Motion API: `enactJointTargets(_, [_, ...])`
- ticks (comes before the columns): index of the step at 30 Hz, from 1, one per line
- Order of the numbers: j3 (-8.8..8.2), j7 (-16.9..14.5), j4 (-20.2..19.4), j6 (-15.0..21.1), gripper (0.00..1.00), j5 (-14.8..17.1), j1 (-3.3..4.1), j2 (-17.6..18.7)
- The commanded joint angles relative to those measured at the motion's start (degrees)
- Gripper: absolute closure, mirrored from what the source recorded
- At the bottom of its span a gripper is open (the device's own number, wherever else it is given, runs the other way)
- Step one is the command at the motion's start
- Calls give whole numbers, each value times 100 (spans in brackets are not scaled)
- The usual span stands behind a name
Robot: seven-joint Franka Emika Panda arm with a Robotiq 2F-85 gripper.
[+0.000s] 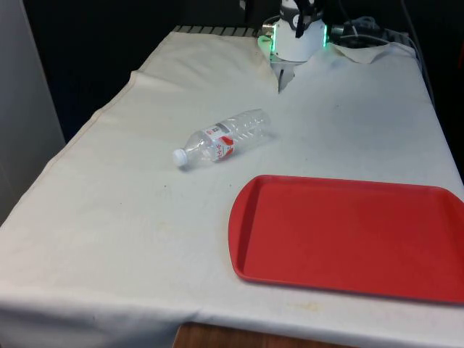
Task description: Place the bottle upright on the tray.
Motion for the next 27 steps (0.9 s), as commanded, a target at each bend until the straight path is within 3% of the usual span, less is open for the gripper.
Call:
enactJointTargets(1, [0,17,-23,34,0,0,0,0])
enactJointTargets(8, [-40,63,-252,390,0,183,-46,23])
enactJointTargets(17, [-126,74,-338,510,0,195,-69,109])
enactJointTargets(27, [-338,34,-407,728,0,223,-132,286])
